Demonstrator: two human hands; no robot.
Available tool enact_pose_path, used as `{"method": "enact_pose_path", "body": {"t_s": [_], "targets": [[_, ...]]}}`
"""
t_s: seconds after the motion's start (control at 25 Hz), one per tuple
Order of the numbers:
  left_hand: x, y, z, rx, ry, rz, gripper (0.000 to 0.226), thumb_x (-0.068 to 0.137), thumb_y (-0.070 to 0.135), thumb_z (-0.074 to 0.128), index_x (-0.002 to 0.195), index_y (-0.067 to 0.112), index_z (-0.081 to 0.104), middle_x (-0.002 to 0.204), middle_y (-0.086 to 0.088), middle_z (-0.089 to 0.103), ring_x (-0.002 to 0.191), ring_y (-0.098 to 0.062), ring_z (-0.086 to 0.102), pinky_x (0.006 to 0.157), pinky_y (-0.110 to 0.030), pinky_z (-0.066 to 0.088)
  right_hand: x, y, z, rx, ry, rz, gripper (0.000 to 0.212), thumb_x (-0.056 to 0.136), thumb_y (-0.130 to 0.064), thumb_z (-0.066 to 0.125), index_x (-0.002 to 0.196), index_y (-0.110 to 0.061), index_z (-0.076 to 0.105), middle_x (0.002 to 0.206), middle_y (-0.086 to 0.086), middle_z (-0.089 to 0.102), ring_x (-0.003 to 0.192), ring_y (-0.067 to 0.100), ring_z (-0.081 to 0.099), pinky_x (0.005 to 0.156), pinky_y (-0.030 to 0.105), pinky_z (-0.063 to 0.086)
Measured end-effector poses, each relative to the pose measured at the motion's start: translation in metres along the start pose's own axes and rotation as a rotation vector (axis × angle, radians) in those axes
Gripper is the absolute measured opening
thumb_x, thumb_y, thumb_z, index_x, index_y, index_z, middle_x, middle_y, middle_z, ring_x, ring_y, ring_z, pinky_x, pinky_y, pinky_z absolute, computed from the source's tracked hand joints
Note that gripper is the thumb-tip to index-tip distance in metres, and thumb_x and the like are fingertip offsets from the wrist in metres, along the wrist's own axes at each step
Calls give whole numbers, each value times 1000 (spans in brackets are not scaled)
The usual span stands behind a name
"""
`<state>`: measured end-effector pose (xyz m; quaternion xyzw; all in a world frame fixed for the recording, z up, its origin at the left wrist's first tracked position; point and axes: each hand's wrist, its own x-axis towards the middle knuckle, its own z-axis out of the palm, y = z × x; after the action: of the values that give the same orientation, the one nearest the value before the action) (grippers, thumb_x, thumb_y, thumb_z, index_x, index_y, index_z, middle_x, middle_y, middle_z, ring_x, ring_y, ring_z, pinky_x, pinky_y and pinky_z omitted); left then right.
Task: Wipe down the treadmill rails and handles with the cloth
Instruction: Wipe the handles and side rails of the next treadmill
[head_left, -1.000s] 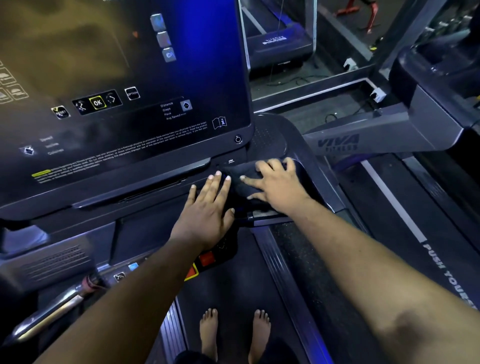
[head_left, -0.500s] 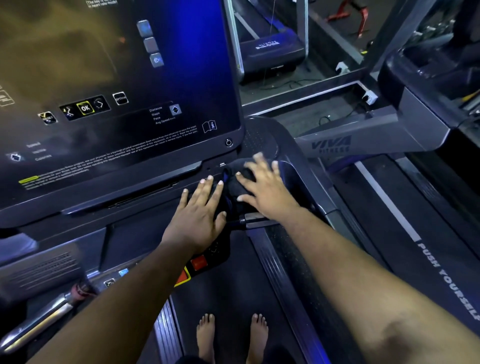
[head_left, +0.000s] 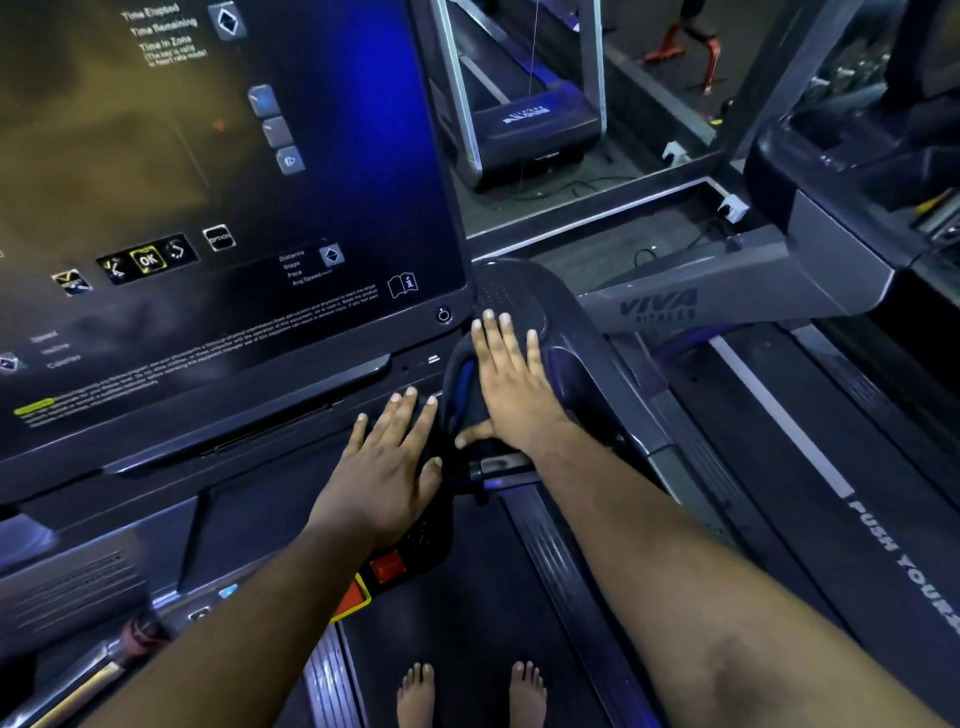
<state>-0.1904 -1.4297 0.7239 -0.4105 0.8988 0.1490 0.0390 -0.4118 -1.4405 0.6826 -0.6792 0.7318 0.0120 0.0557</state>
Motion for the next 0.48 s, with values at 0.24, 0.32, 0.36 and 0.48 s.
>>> {"method": "enact_pose_path", "body": {"t_s": [0.24, 0.32, 0.36, 0.48], "targets": [[-1, 0, 0, 12, -10, -12, 72, 93, 57, 8, 158, 29, -9, 166, 2, -15, 151, -11, -19, 123, -39, -8, 2, 39, -9, -81, -2, 42, 161, 43, -90, 63, 152, -7, -22, 162, 18, -20, 150, 34, -19, 120, 59, -8], [2, 0, -1, 18, -12, -5, 72, 93, 56, 8, 158, 28, -9, 165, 2, -15, 151, -11, -19, 124, -40, -7, 6, 8, -3, -71, 1, 9, 163, 42, -93, 59, 151, -1, -19, 162, 21, -20, 149, 37, -21, 119, 60, -8], [2, 0, -1, 17, -12, -4, 73, 94, 56, 9, 158, 27, -9, 165, 2, -15, 151, -12, -18, 124, -40, -7, 7, -4, 3, -43, 16, 20, 163, 42, -94, 58, 151, 0, -20, 162, 20, -20, 149, 36, -22, 119, 60, -10], [0, -1, 2, -4, -33, -7, 74, 93, 56, 9, 158, 27, -7, 165, 3, -15, 151, -11, -16, 125, -41, -3, 6, 22, 1, -93, 9, -7, 161, 42, -92, 62, 153, -8, -19, 165, 15, -15, 151, 33, -16, 120, 58, -8]]}}
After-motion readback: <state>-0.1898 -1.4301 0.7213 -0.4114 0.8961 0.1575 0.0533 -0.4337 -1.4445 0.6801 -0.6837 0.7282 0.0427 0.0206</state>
